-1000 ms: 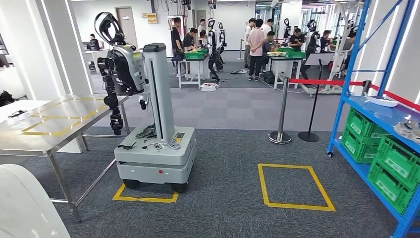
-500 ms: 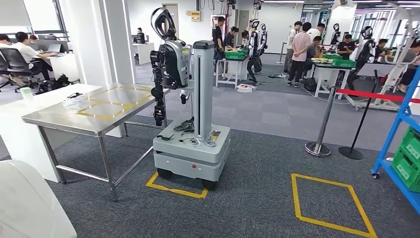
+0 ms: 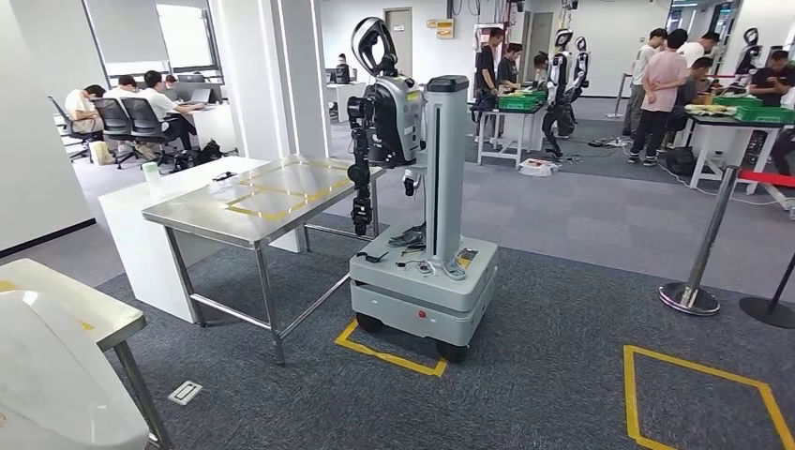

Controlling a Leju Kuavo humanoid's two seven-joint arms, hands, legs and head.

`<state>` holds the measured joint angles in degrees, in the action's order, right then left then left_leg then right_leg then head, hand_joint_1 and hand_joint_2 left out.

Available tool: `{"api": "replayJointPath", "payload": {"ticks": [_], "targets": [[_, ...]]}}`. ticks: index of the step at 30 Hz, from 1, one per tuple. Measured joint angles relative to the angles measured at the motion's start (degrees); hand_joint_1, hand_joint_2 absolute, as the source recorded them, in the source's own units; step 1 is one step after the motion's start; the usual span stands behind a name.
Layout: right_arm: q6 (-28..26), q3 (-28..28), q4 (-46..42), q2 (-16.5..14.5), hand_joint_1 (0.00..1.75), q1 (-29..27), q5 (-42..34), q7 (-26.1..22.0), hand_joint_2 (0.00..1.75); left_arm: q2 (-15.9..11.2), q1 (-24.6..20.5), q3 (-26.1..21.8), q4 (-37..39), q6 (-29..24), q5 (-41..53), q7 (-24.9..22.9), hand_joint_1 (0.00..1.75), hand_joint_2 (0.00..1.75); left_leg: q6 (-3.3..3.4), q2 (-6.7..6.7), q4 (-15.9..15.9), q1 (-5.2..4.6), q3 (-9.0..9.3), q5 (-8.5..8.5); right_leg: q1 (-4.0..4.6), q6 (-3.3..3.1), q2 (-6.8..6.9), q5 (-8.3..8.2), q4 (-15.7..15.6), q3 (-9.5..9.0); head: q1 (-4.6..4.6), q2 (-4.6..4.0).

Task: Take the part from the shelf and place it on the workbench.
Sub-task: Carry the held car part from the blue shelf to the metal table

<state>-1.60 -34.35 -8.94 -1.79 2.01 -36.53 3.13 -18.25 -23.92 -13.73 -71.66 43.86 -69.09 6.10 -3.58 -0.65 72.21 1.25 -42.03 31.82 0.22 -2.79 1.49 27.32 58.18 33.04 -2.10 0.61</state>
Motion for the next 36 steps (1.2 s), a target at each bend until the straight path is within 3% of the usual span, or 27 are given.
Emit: {"api": "replayJointPath", "payload": {"ticks": [1, 2, 4, 6, 7, 9, 10, 11, 13, 14, 16, 17, 19, 21, 23, 25, 26, 27, 29, 31, 32, 33, 34, 36], "targets": [[0.0, 0.01, 0.0, 0.0, 0.0, -0.06, -0.01, 0.01, 0.0, 0.05, 0.01, 0.07, 0.18, -0.01, 0.0, -0.01, 1.75, 1.75, -0.11, 0.24, 1.57, 0.03, -0.51, 0.27, 0.02, -0.03, 0.75, 0.06, 0.02, 0.0, 0.0, 0.0], [0.0, 0.01, -0.01, -0.01, 0.0, -0.06, -0.01, 0.02, 0.0, 0.07, 0.0, 0.12, 0.33, -0.01, 0.01, -0.01, 1.75, 1.75, -0.18, 0.48, 0.97, 0.05, 0.07, -0.5, 0.0, 0.0, 1.51, 0.13, 0.07, -0.02, 0.01, 0.0], [0.0, 0.02, -0.01, -0.02, 0.0, 0.02, -0.02, 0.02, 0.0, 0.08, -0.15, 0.19, 0.46, -0.02, 0.01, 0.01, 1.75, 1.75, -0.18, 2.14, -5.73, 0.02, 3.93, -3.66, 0.0, 0.32, 2.87, 0.4, 0.36, -0.1, 0.01, 0.0], [-0.01, 0.03, -0.01, -0.04, 0.0, 0.06, -0.02, 0.03, 0.0, 0.09, -0.4, 0.24, 0.48, -0.02, 0.0, 0.04, 1.75, 1.75, 0.53, 4.42, -11.83, -0.36, 7.35, -5.41, 0.32, 0.89, 4.05, 0.84, 0.83, -0.16, 0.02, 0.0], [-0.01, 0.04, -0.01, -0.04, 0.0, 0.06, -0.02, 0.06, 0.0, 0.09, -0.46, 0.25, 0.49, -0.02, -0.01, 0.05, 1.75, 1.75, 1.02, 4.94, -13.0, -0.56, 7.91, -5.5, 0.51, 1.16, 4.6, 0.98, 0.96, -0.2, 0.05, 0.0], [-0.02, 0.07, -0.01, -0.04, 0.0, 0.08, -0.05, 0.21, 0.0, 0.08, -0.43, 0.28, 0.53, -0.02, -0.02, 0.07, 1.75, 1.75, 1.99, 3.63, -13.08, -0.62, 7.68, -5.67, 0.65, 1.61, 5.72, 1.12, 0.98, -0.35, 0.1, 0.0], [-0.03, 0.09, -0.01, -0.04, 0.0, 0.13, -0.07, 0.31, 0.0, 0.07, -0.41, 0.29, 0.53, -0.03, -0.02, 0.07, 1.75, 1.75, 2.32, 2.97, -13.15, -0.51, 7.59, -5.82, 0.53, 1.93, 5.38, 1.37, 1.21, -0.38, 0.11, 0.0], [-0.04, 0.11, -0.01, -0.03, 0.0, 0.19, -0.1, 0.39, 0.0, 0.05, -0.48, 0.31, 0.52, -0.05, -0.02, 0.07, 1.75, 1.75, 2.65, 2.32, -13.24, -0.36, 7.53, -5.98, 0.36, 2.3, 4.18, 2.03, 2.05, -0.09, 0.11, 0.0], [-0.05, 0.14, -0.01, -0.02, 0.0, 0.22, -0.23, 0.53, 0.0, 0.07, -0.7, 0.5, 0.5, -0.08, -0.09, -0.02, 1.75, 1.75, 3.21, 1.1, -13.36, -0.1, 7.37, -6.27, -0.05, 2.98, 0.56, 4.94, 7.13, 2.24, 0.21, 0.0], [-0.05, 0.15, -0.01, -0.02, 0.0, 0.16, -0.34, 0.57, 0.0, 0.09, -0.8, 0.65, 0.54, -0.08, -0.18, -0.11, 1.75, 1.75, 3.39, 0.43, -13.36, -0.07, 7.23, -6.35, -0.15, 3.18, -0.6, 6.67, 10.91, 4.14, 0.25, 0.0], [-0.04, 0.17, 0.0, -0.02, 0.0, -0.02, -0.57, 0.62, 0.0, 0.09, -0.89, 0.95, 0.77, -0.09, -0.39, -0.26, 1.75, 1.75, 3.53, -1.07, -13.32, -0.07, 7.04, -6.44, -0.25, 3.31, -1.19, 8.15, 16.38, 7.06, 0.29, 0.0], [-0.04, 0.19, 0.0, -0.02, 0.0, -0.05, -0.67, 0.61, 0.0, 0.08, -0.97, 1.04, 0.9, -0.09, -0.45, -0.29, 1.75, 1.75, 3.51, -1.88, -13.28, -0.07, 7.01, -6.48, -0.27, 3.25, -1.27, 7.35, 16.39, 7.23, 0.28, 0.0], [-0.04, 0.21, 0.0, 0.0, 0.0, 0.0, -0.78, 0.61, 0.0, 0.05, -1.22, 1.19, 1.06, -0.13, -0.52, -0.31, 1.75, 1.75, 3.37, -3.47, -13.22, -0.06, 7.04, -6.56, -0.29, 2.78, -2.18, 3.47, 10.54, 4.62, 0.28, 0.0], [-0.03, 0.23, 0.0, 0.18, 0.0, 0.05, -0.84, 0.61, 0.0, 0.01, -1.53, 1.31, 1.08, -0.18, -0.55, -0.3, 1.75, 1.75, 2.91, -4.95, -13.16, -0.08, 6.87, -6.71, -0.35, 2.19, -4.51, 0.77, 3.61, 1.46, 0.28, 0.0], [-0.01, 0.23, 0.0, 0.34, 0.0, 0.03, -0.85, 0.61, 0.0, -0.11, -1.74, 1.42, 1.08, -0.25, -0.63, -0.32, 1.75, 1.75, 2.12, -6.25, -13.31, 0.08, 6.57, -6.98, -0.2, 1.88, -5.34, 0.44, 1.22, 0.43, 0.27, 0.0], [-0.01, 0.23, -0.01, 0.33, 0.0, 0.11, -0.85, 0.61, 0.0, -0.49, -1.75, 1.47, 1.07, -0.28, -0.81, -0.35, 1.75, 1.75, 1.29, -7.04, -13.62, 0.27, 6.29, -7.29, -0.23, 1.46, -3.88, 0.09, 0.66, 0.21, 0.27, 0.0], [-0.03, 0.25, -0.01, 0.36, 0.0, 0.16, -0.86, 0.61, 0.0, -0.78, -1.79, 1.48, 1.08, -0.28, -0.91, -0.35, 1.75, 1.75, 0.99, -6.35, -13.43, 0.14, 6.04, -7.15, -0.34, 1.16, -3.26, -0.17, 0.23, 0.02, 0.23, 0.0], [-0.04, 0.26, -0.01, 0.38, 0.0, 0.2, -0.86, 0.61, 0.0, -1.02, -1.99, 1.49, 1.1, -0.29, -0.98, -0.34, 1.75, 1.75, 0.77, -4.77, -12.13, 0.01, 5.32, -6.29, -0.47, 0.8, -2.51, -0.41, -0.21, -0.17, 0.18, 0.0], [-0.06, 0.28, -0.01, 0.44, 0.0, 0.14, -0.87, 0.61, 0.0, -1.21, -2.35, 1.52, 1.19, -0.32, -1.05, -0.35, 1.75, 1.75, 0.47, -1.21, -6.53, -0.2, 2.73, -3.13, -0.38, 0.32, -1.12, -0.55, -0.54, -0.35, 0.06, 0.0], [-0.07, 0.28, 0.0, 0.44, 0.0, 0.02, -0.89, 0.61, 0.0, -1.17, -2.25, 1.55, 1.38, -0.41, -1.08, -0.43, 1.75, 1.75, 0.16, 0.09, -0.05, -0.09, -0.15, -0.46, -0.27, 0.14, 0.37, -0.43, -0.44, -0.32, 0.04, 0.0], [-0.07, 0.28, 0.0, 0.44, 0.0, -0.01, -0.9, 0.61, 0.0, -1.16, -2.13, 1.55, 1.49, -0.46, -1.09, -0.48, 1.75, 1.75, 0.02, 0.29, 1.11, -0.03, -0.54, -0.46, -0.27, 0.17, 1.09, -0.33, -0.34, -0.29, 0.04, 0.0], [-0.06, 0.28, -0.01, 0.44, 0.0, -0.01, -0.91, 0.61, 0.0, -1.17, -2.09, 1.55, 1.56, -0.5, -1.11, -0.5, 1.75, 1.75, -0.1, 0.54, 0.22, 0.04, 0.11, -1.42, -0.3, 0.26, 1.81, -0.18, -0.18, -0.28, 0.04, 0.0], [-0.05, 0.28, -0.01, 0.44, 0.0, 0.01, -0.91, 0.61, 0.0, -1.19, -2.12, 1.55, 1.58, -0.52, -1.12, -0.51, 1.75, 1.75, -0.21, 1.2, -2.82, 0.09, 1.88, -3.14, -0.35, 0.43, 2.51, 0.05, 0.09, -0.28, 0.04, 0.0], [-0.05, 0.28, -0.01, 0.47, 0.0, 0.05, -0.91, 0.62, 0.0, -1.2, -2.26, 1.57, 1.55, -0.55, -1.13, -0.5, 1.75, 1.75, 0.05, 3.83, -9.77, -0.1, 5.71, -5.45, -0.23, 1.02, 3.77, 0.71, 0.85, -0.28, 0.04, 0.0]]}}
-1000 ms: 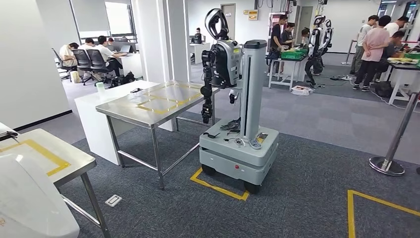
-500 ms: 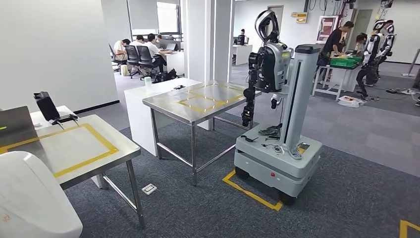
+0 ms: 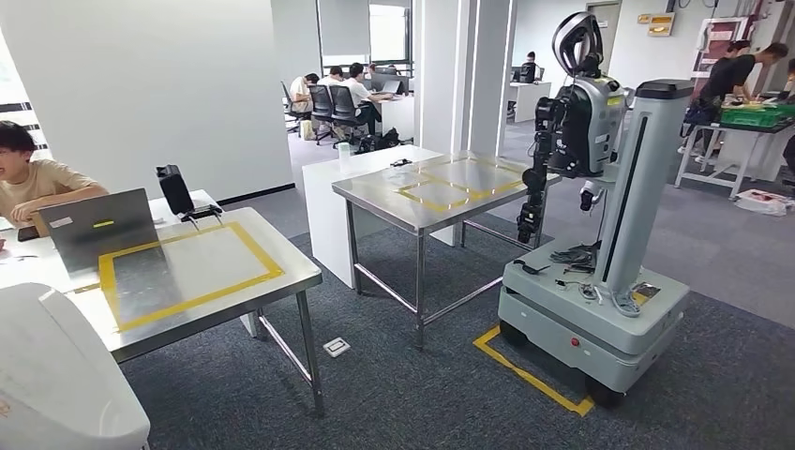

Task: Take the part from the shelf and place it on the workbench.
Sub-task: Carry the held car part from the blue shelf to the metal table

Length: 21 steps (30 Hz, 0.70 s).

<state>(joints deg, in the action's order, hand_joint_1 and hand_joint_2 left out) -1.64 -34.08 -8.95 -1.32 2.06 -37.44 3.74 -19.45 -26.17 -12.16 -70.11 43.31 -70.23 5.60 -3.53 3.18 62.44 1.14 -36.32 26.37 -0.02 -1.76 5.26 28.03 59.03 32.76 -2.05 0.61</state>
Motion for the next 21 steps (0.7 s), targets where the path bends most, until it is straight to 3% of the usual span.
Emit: {"api": "replayJointPath", "payload": {"ticks": [2, 4, 5, 7, 9, 10, 11, 12, 13, 15, 17, 19, 20, 21], "targets": [[-0.01, 0.0, 0.01, 0.05, 0.0, 0.01, 0.0, 0.02, 0.0, 0.03, -0.06, 0.05, -0.07, -0.09, 0.01, 0.01, 1.75, 1.75, 1.05, 1.08, -2.69, -0.25, 1.4, -0.26, 0.37, 0.6, 1.05, 0.48, 0.46, -0.08, 0.01, 0.0], [-0.07, 0.0, 0.01, 0.08, 0.0, 0.09, 0.0, 0.07, 0.0, 0.03, -0.09, 0.1, -0.13, -0.28, 0.02, 0.01, 1.75, 1.75, 2.12, -0.43, -2.59, -0.22, 1.19, -0.5, 0.52, 1.04, 2.19, 0.68, 0.47, -0.26, 0.02, 0.0], [-0.12, 0.0, 0.01, 0.09, 0.0, 0.18, 0.01, 0.1, 0.0, -0.01, -0.2, 0.15, -0.13, -0.43, 0.02, 0.03, 1.75, 1.75, 2.47, -1.1, -2.62, -0.13, 1.05, -0.63, 0.39, 1.35, 1.82, 1.04, 0.77, -0.26, 0.03, 0.0], [-0.27, 0.0, 0.01, 0.13, 0.0, 0.27, 0.02, 0.19, 0.0, -0.07, -0.69, 0.56, -0.13, -0.8, 0.02, 0.1, 1.75, 1.75, 3.14, -2.38, -2.73, 0.11, 0.87, -0.94, 0.03, 1.99, -1.11, 3.28, 3.88, 0.93, 0.05, 0.0], [-0.31, 0.0, 0.01, 0.14, 0.0, 0.16, 0.02, 0.32, 0.0, -0.02, -0.99, 1.23, -0.1, -1.01, 0.02, 0.15, 1.75, 1.75, 3.52, -3.71, -2.72, 0.17, 0.62, -1.1, -0.14, 2.32, -4.2, 6.92, 11.06, 4.24, 0.06, 0.0], [-0.28, 0.0, 0.01, 0.14, 0.0, 0.06, 0.02, 0.38, 0.0, 0.04, -0.98, 1.48, -0.09, -1.05, 0.02, 0.16, 1.75, 1.75, 3.63, -4.46, -2.71, 0.13, 0.52, -1.16, -0.12, 2.31, -4.72, 8.11, 14.51, 6.0, 0.06, 0.0], [-0.25, 0.0, 0.01, 0.14, 0.0, -0.02, 0.02, 0.4, 0.0, 0.07, -0.94, 1.65, -0.06, -1.09, 0.02, 0.17, 1.75, 1.75, 3.65, -5.27, -2.7, 0.07, 0.45, -1.21, -0.09, 2.2, -4.93, 8.28, 16.43, 7.08, 0.06, 0.0], [-0.23, 0.0, 0.01, 0.15, 0.0, -0.07, 0.02, 0.41, 0.0, 0.08, -0.92, 1.75, -0.04, -1.12, 0.02, 0.18, 1.75, 1.75, 3.64, -6.07, -2.69, 0.02, 0.43, -1.26, -0.05, 2.0, -5.09, 7.31, 16.16, 7.14, 0.06, 0.0], [-0.23, 0.0, 0.01, 0.15, 0.0, -0.07, 0.03, 0.41, 0.0, 0.08, -0.94, 1.85, -0.03, -1.13, 0.02, 0.2, 1.75, 1.75, 3.58, -6.86, -2.69, 0.0, 0.44, -1.32, -0.02, 1.7, -5.43, 5.41, 13.73, 6.14, 0.07, 0.0], [-0.3, 0.0, 0.01, 0.26, 0.0, -0.05, 0.04, 0.41, 0.0, 0.09, -1.03, 2.04, -0.04, -1.14, 0.02, 0.31, 1.75, 1.75, 3.28, -8.35, -2.65, -0.03, 0.36, -1.47, 0.0, 0.94, -7.87, 1.42, 5.92, 2.7, 0.05, 0.0], [-0.43, 0.0, 0.01, 0.42, 0.0, -0.03, 0.03, 0.41, 0.0, 0.13, -1.05, 2.19, -0.05, -1.33, -0.01, 0.56, 1.75, 1.75, 2.67, -9.79, -2.67, 0.11, 0.02, -1.74, 0.11, 0.61, -9.75, -0.14, 1.22, 0.73, 0.06, 0.0], [-0.68, 0.0, 0.01, 0.47, 0.0, 0.0, -0.17, 0.39, 0.0, 0.09, -0.94, 2.27, -0.12, -1.78, -0.05, 1.03, 1.75, 1.75, 1.81, -11.24, -3.05, 0.37, -0.3, -2.2, 0.28, 0.54, -8.93, -0.19, 0.52, 0.5, 0.09, 0.0], [-0.8, 0.01, 0.01, 0.47, 0.0, 0.06, -0.34, 0.35, 0.0, 0.01, -0.8, 2.28, -0.21, -1.98, -0.08, 1.3, 1.75, 1.75, 1.5, -11.11, -3.08, 0.47, -0.48, -2.3, 0.22, 0.34, -8.19, -0.4, 0.16, 0.37, 0.09, 0.0], [-0.91, 0.03, 0.01, 0.48, 0.0, 0.1, -0.55, 0.26, 0.0, -0.18, -0.76, 2.28, -0.32, -2.12, -0.19, 1.67, 1.75, 1.75, 1.22, -9.92, -2.65, 0.38, -0.86, -1.97, 0.11, 0.03, -7.41, -0.64, -0.26, 0.18, 0.06, 0.0]]}}
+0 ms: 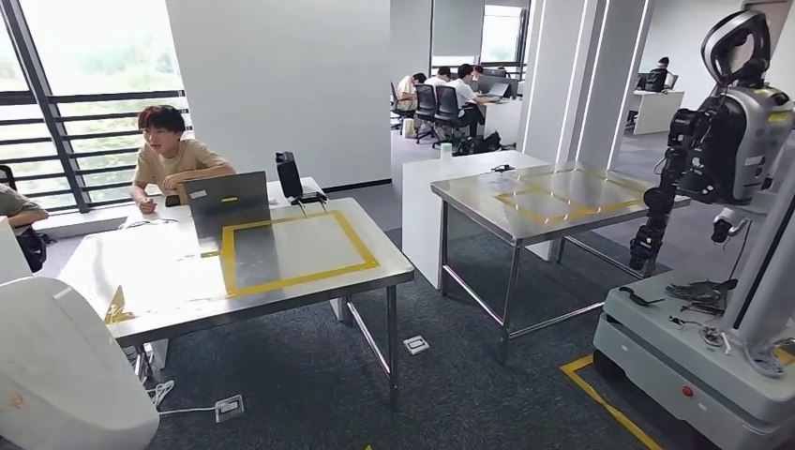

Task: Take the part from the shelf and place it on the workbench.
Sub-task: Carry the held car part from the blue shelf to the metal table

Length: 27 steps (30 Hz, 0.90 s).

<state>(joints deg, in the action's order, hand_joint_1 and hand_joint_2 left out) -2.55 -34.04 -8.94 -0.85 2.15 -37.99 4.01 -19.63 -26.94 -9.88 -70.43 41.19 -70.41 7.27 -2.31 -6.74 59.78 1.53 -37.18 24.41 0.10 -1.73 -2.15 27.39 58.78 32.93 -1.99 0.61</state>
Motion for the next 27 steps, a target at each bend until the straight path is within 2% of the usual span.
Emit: {"api": "replayJointPath", "payload": {"ticks": [1, 2, 3, 4, 5, 6, 7, 9, 11, 12, 13, 15, 16, 21, 24, 26, 27], "targets": [[-0.03, 0.03, 0.0, -0.01, 0.0, 0.02, -0.19, -0.08, 0.0, -0.2, -0.02, 0.0, -0.1, -0.02, -0.19, 0.39, 1.75, 1.75, -0.2, 1.8, 1.44, -0.1, -0.75, 0.96, -0.14, -0.32, 0.8, -0.23, -0.42, -0.18, -0.03, 0.0], [-0.02, 0.07, 0.0, -0.03, 0.0, -0.02, -0.29, -0.09, 0.0, -0.37, 0.0, -0.01, -0.15, 0.05, -0.43, 0.76, 1.75, 1.75, -0.32, 3.95, 4.05, -0.17, -1.95, 2.52, -0.17, -0.55, 1.47, -0.35, -0.67, -0.31, -0.05, 0.0], [0.02, 0.09, 0.0, -0.08, 0.0, -0.12, -0.37, -0.04, 0.0, -0.55, 0.05, -0.01, -0.18, 0.19, -0.66, 1.16, 1.75, 1.75, -0.53, 5.47, 7.35, -0.26, -3.39, 4.34, -0.14, -0.73, 2.08, -0.35, -0.74, -0.36, -0.08, 0.0], [0.16, 0.1, 0.0, -0.15, 0.0, -0.25, -0.45, 0.06, 0.0, -0.66, 0.34, -0.02, -0.2, 0.33, -0.79, 1.47, 1.75, 1.75, -0.75, 6.07, 10.79, -0.21, -4.81, 5.92, -0.13, -0.78, 2.66, -0.33, -0.72, -0.35, -0.07, 0.0], [0.42, 0.1, 0.0, -0.22, 0.0, -0.37, -0.62, 0.15, 0.0, -0.78, 0.88, -0.05, -0.31, 0.43, -0.8, 1.74, 1.75, 1.75, -0.98, 6.28, 13.27, -0.13, -5.73, 6.79, -0.15, -0.81, 3.17, -0.3, -0.7, -0.33, -0.08, 0.0], [0.77, 0.14, 0.0, -0.3, 0.0, -0.43, -0.84, 0.18, 0.0, -0.9, 1.57, -0.15, -0.64, 0.49, -0.67, 2.01, 1.75, 1.75, -1.18, 6.37, 13.96, -0.03, -5.74, 6.71, -0.18, -0.78, 3.7, -0.28, -0.67, -0.31, -0.08, 0.0], [1.09, 0.19, 0.0, -0.37, 0.0, -0.45, -1.04, 0.14, 0.0, -1.03, 2.33, -0.33, -1.17, 0.51, -0.45, 2.28, 1.75, 1.75, -1.34, 6.48, 12.72, 0.09, -4.76, 5.78, -0.23, -0.71, 4.13, -0.22, -0.58, -0.29, -0.08, 0.0], [1.43, 0.28, 0.0, -0.48, 0.0, -0.38, -1.23, -0.06, 0.0, -1.33, 3.92, -0.96, -2.67, 0.51, 0.13, 2.93, 1.75, 1.75, -1.53, 7.01, 5.8, 0.27, -0.49, 3.09, -0.33, -0.31, 4.7, 0.03, -0.13, -0.22, -0.08, 0.0], [1.42, 0.29, 0.0, -0.48, 0.0, -0.27, -1.22, -0.23, 0.0, -1.66, 5.39, -1.92, -4.19, 0.51, 0.45, 3.6, 1.75, 1.75, -0.91, 7.32, 0.51, 0.11, 2.67, 2.01, -0.2, 0.35, 4.89, 0.39, 0.51, -0.01, -0.07, 0.0], [1.41, 0.29, 0.0, -0.47, 0.0, -0.25, -1.22, -0.24, 0.0, -1.82, 6.14, -2.48, -4.89, 0.51, 0.51, 3.86, 1.75, 1.75, -0.5, 7.33, -0.35, 0.05, 3.14, 2.16, -0.03, 0.35, 4.9, 0.56, 0.68, 0.11, -0.05, 0.0], [1.41, 0.29, 0.0, -0.46, 0.0, -0.24, -1.22, -0.21, 0.0, -1.89, 6.83, -2.92, -5.42, 0.51, 0.55, 4.02, 1.75, 1.75, -0.12, 7.15, -0.45, 0.0, 3.19, 2.03, 0.13, -0.04, 4.88, 0.59, 0.74, 0.18, -0.04, 0.0], [1.39, 0.29, 0.0, -0.45, 0.0, -0.24, -1.22, -0.18, 0.0, -1.98, 7.96, -3.67, -6.22, 0.5, 0.6, 4.19, 1.75, 1.75, 0.1, 7.01, -0.51, 0.03, 3.15, 1.91, 0.29, -1.09, 4.85, 0.46, 0.57, 0.17, -0.01, 0.0], [1.39, 0.29, 0.0, -0.45, 0.0, -0.21, -1.22, -0.18, 0.0, -2.0, 8.36, -4.0, -6.51, 0.5, 0.59, 4.27, 1.75, 1.75, 0.22, 6.97, -0.51, -0.02, 3.14, 1.9, 0.3, -1.3, 4.85, 0.28, 0.44, 0.11, -0.01, 0.0], [1.8, 0.29, 0.0, -0.44, 0.0, -0.16, -1.2, -0.29, 0.0, -2.02, 9.91, -5.52, -7.83, 0.5, 0.38, 4.57, 1.75, 1.75, 0.77, 7.01, -0.46, -0.21, 3.01, 1.89, 0.17, 0.01, 4.85, -0.23, -0.16, -0.09, -0.02, 0.0], [2.01, 0.29, 0.0, -0.45, 0.0, -0.15, -1.15, -0.27, 0.0, -2.01, 10.18, -5.94, -8.33, 0.49, 0.38, 4.56, 1.75, 1.75, 0.94, 7.02, -0.41, -0.28, 2.92, 1.86, 0.05, 1.01, 4.85, -0.3, -0.27, -0.07, -0.02, 0.0], [1.99, 0.29, 0.0, -0.48, 0.0, -0.14, -1.15, -0.27, 0.0, -2.01, 10.18, -6.11, -8.41, 0.49, 0.38, 4.55, 1.75, 1.75, 0.97, 7.02, -0.4, -0.34, 2.91, 1.85, 0.03, 1.31, 4.85, -0.32, -0.29, -0.06, -0.02, 0.0], [1.99, 0.29, 0.0, -0.56, 0.0, -0.13, -1.15, -0.29, 0.0, -2.07, 10.18, -6.21, -8.43, 0.49, 0.38, 4.55, 1.75, 1.75, 1.2, 6.98, -0.43, -0.41, 2.8, 1.91, -0.06, 1.59, 4.92, -0.41, -0.48, -0.14, -0.02, 0.0]]}}
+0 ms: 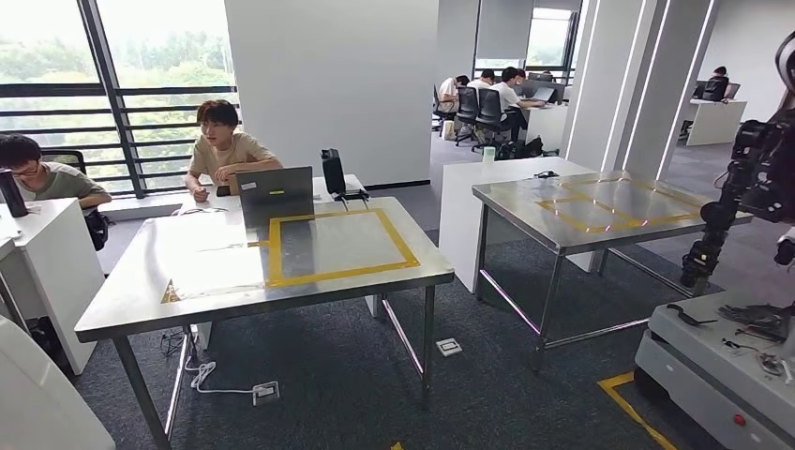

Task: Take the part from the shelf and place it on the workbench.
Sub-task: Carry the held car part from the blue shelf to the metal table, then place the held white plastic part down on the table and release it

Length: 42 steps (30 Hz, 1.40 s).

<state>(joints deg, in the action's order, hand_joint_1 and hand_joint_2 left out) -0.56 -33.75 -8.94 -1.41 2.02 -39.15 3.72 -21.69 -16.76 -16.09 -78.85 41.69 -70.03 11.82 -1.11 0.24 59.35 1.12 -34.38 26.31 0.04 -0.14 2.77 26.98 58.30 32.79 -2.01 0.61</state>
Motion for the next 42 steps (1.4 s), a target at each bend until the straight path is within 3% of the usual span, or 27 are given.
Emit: {"api": "replayJointPath", "payload": {"ticks": [3, 4, 7, 8, 9, 12, 14, 16, 18, 20, 22, 23, 24, 25, 27, 28, 30, 33, 35, 37, 38, 39, 40, 42], "targets": [[-0.01, 0.0, 0.0, -0.22, 0.0, 0.0, 0.01, -0.17, 0.0, -0.34, -0.05, -0.44, -0.32, -0.01, 0.01, 0.0, 1.75, 1.75, 1.19, -0.03, -2.0, 0.39, 1.2, -0.84, -0.14, 0.95, -0.81, 0.5, 0.32, -0.1, 0.03, 0.0], [-0.02, 0.0, 0.0, -0.23, 0.0, -0.01, 0.03, -0.24, 0.0, -0.41, -0.14, -0.62, -0.46, -0.01, 0.01, 0.02, 1.75, 1.75, 1.41, -0.01, -2.82, 0.65, 1.75, -1.29, -0.18, 1.03, -1.5, 1.75, 2.21, 0.67, 0.07, 0.0], [-0.04, 0.0, 0.0, -0.25, 0.0, -0.15, 0.08, -0.44, 0.0, -0.34, 0.02, -0.9, -0.62, -0.01, 0.0, 0.02, 1.75, 1.75, 1.31, -0.29, -3.29, 0.95, 1.65, -1.63, -0.79, 1.27, -2.64, 7.02, 12.48, 5.58, 0.13, 0.0], [-0.05, 0.0, 0.0, -0.25, 0.0, -0.22, 0.09, -0.49, 0.0, -0.29, 0.2, -0.91, -0.62, -0.01, 0.0, 0.01, 1.75, 1.75, 1.02, -0.48, -3.2, 1.09, 1.5, -1.62, -1.06, 1.45, -2.67, 7.46, 14.38, 6.56, 0.13, 0.0], [-0.06, 0.0, 0.0, -0.25, 0.0, -0.28, 0.09, -0.53, 0.0, -0.26, 0.31, -0.93, -0.62, -0.01, 0.0, 0.01, 1.75, 1.75, 0.6, -0.71, -3.01, 1.36, 1.37, -1.58, -1.38, 1.71, -2.67, 6.71, 14.03, 6.39, 0.13, 0.0], [-0.06, 0.0, 0.0, -0.43, 0.0, -0.28, 0.09, -0.66, 0.0, -0.29, 0.38, -1.07, -0.76, -0.01, 0.0, 0.02, 1.75, 1.75, -1.42, -1.32, -1.48, 2.25, 0.8, -0.81, -2.45, 2.98, -3.06, 2.21, 4.51, 1.57, 0.16, 0.0], [-0.08, 0.0, 0.0, -0.62, 0.0, -0.22, 0.12, -0.63, 0.0, -0.35, 0.5, -1.25, -1.08, 0.01, 0.15, 0.08, 1.75, 1.75, -2.67, -1.62, -0.52, 2.31, 0.34, -0.29, -2.56, 2.59, -3.6, 1.93, 2.06, 0.41, 0.16, 0.0], [-0.13, 0.0, 0.0, -0.62, 0.0, -0.19, 0.21, -0.25, 0.0, -0.18, 0.82, -1.62, -1.59, 0.03, 0.68, 0.29, 1.75, 1.75, -3.35, -1.81, -0.71, 2.37, 0.27, -0.24, -2.35, 1.15, -3.69, 2.34, 2.76, 0.69, 0.12, 0.0], [-0.17, 0.0, 0.0, -0.64, 0.0, -0.16, 0.35, 0.08, 0.0, 0.16, 1.25, -2.1, -2.12, 0.04, 1.32, 0.55, 1.75, 1.75, -3.58, -1.41, -0.11, 2.5, 0.09, 0.31, -2.21, 0.06, -3.54, 2.53, 2.73, 0.45, 0.1, 0.0], [-0.27, 0.0, 0.0, -0.71, 0.0, -0.12, 0.52, 0.11, 0.0, 0.51, 1.51, -2.42, -2.52, 0.04, 1.75, 0.68, 1.75, 1.75, -3.25, -0.7, 4.67, 2.2, -2.13, 2.71, -1.91, -0.82, -3.28, 2.71, 2.59, 0.07, 0.07, 0.0], [-0.32, 0.0, 0.0, -0.8, 0.0, -0.15, 0.6, 0.08, 0.0, 0.91, 1.62, -2.63, -2.68, 0.04, 2.06, 0.72, 1.75, 1.75, -2.66, -0.46, 12.47, 1.58, -6.3, 5.69, -1.34, -1.44, -2.97, 3.04, 2.57, -0.26, 0.06, 0.0], [-0.3, 0.0, 0.0, -0.84, 0.0, -0.17, 0.59, 0.03, 0.0, 1.1, 1.72, -2.73, -2.67, 0.04, 2.15, 0.71, 1.75, 1.75, -2.3, -0.47, 15.12, 1.28, -7.87, 6.18, -1.02, -1.68, -2.86, 3.24, 2.57, -0.48, 0.06, 0.0], [-0.25, 0.0, 0.0, -0.87, 0.0, -0.17, 0.57, -0.02, 0.0, 1.28, 1.81, -2.81, -2.64, 0.04, 2.21, 0.68, 1.75, 1.75, -1.82, -0.47, 15.81, 0.97, -8.51, 5.59, -0.72, -1.84, -2.79, 3.47, 2.58, -0.76, 0.06, 0.0], [-0.21, 0.0, 0.0, -0.88, 0.0, -0.17, 0.54, -0.07, 0.0, 1.4, 1.89, -2.87, -2.64, 0.04, 2.23, 0.66, 1.75, 1.75, -1.24, -0.47, 14.18, 0.65, -7.98, 3.96, -0.48, -1.93, -2.77, 3.73, 2.57, -1.11, 0.07, 0.0], [-0.16, 0.0, 0.0, -0.9, 0.0, -0.15, 0.38, -0.1, 0.0, 1.52, 1.92, -2.96, -2.72, 0.04, 2.27, 0.6, 1.75, 1.75, 0.07, -0.39, 7.37, -0.14, -4.92, 0.12, -0.09, -1.86, -2.76, 4.37, 2.49, -1.93, 0.07, -0.01], [-0.13, 0.0, 0.0, -0.92, 0.0, -0.13, 0.28, -0.11, 0.0, 1.56, 1.9, -3.02, -2.78, 0.04, 2.27, 0.58, 1.75, 1.75, 0.5, -0.33, 4.28, -0.51, -3.42, -0.83, 0.03, -1.68, -2.79, 4.63, 2.43, -2.18, 0.06, -0.01], [-0.04, 0.0, 0.0, -0.97, 0.0, -0.14, 0.12, -0.12, 0.0, 1.72, 1.88, -3.1, -2.83, 0.04, 2.3, 0.56, 1.75, 1.75, 0.78, -0.24, 1.68, -0.99, -2.05, -0.72, 0.13, -1.15, -2.8, 4.83, 2.07, -2.39, 0.1, 0.01], [0.11, 0.0, 0.0, -0.97, 0.0, -0.08, 0.02, -0.21, 0.0, 1.95, 1.88, -3.12, -2.92, 0.04, 2.36, 0.54, 1.75, 1.75, 0.99, -0.47, 0.46, -0.76, -1.32, -0.59, 0.11, -0.3, -2.72, 5.26, 1.81, -2.66, 0.12, 0.04], [0.17, 0.0, 0.0, -0.97, 0.0, 0.09, 0.0, -0.32, 0.0, 2.1, 1.81, -3.12, -3.02, 0.04, 2.4, 0.55, 1.75, 1.75, 1.45, -0.49, -0.17, -0.47, -0.5, -0.38, 0.11, 0.12, -2.79, 6.92, 5.47, -0.86, 0.18, 0.05], [0.14, 0.0, 0.0, -0.97, 0.0, 0.08, 0.0, -0.35, 0.0, 2.36, 1.77, -3.11, -3.02, 0.04, 2.46, 0.54, 1.75, 1.75, 1.86, -0.47, -0.24, -0.57, 0.0, 0.08, 0.07, 0.3, -2.84, 9.4, 13.27, 3.84, 0.19, 0.05], [0.11, 0.0, 0.0, -0.97, 0.0, -0.03, 0.0, -0.34, 0.0, 2.53, 1.8, -3.1, -3.0, 0.04, 2.5, 0.54, 1.75, 1.75, 1.95, -0.5, -0.23, -0.61, 0.26, 0.34, 0.08, 0.36, -2.84, 9.86, 16.49, 6.19, 0.19, 0.04], [0.09, 0.0, 0.0, -0.97, 0.0, -0.16, 0.0, -0.33, 0.0, 2.69, 1.82, -3.1, -2.98, 0.04, 2.55, 0.53, 1.75, 1.75, 1.99, -0.56, -0.23, -0.65, 0.59, 0.64, 0.09, 0.38, -2.84, 9.44, 18.38, 7.97, 0.19, 0.04], [0.08, 0.0, 0.0, -0.97, 0.0, -0.25, 0.0, -0.31, 0.0, 2.86, 1.83, -3.1, -2.98, 0.04, 2.61, 0.53, 1.75, 1.75, 1.96, -0.66, -0.22, -0.66, 1.03, 0.97, 0.1, 0.34, -2.84, 7.56, 17.52, 8.4, 0.19, 0.04], [0.01, 0.0, 0.0, -0.96, 0.0, -0.3, 0.0, -0.2, 0.0, 3.08, 1.83, -3.1, -2.99, 0.04, 2.78, 0.5, 1.75, 1.75, 1.76, -0.84, -0.22, -0.67, 2.16, 1.72, 0.16, -0.05, -2.87, 1.95, 10.05, 6.15, 0.19, 0.04]]}}
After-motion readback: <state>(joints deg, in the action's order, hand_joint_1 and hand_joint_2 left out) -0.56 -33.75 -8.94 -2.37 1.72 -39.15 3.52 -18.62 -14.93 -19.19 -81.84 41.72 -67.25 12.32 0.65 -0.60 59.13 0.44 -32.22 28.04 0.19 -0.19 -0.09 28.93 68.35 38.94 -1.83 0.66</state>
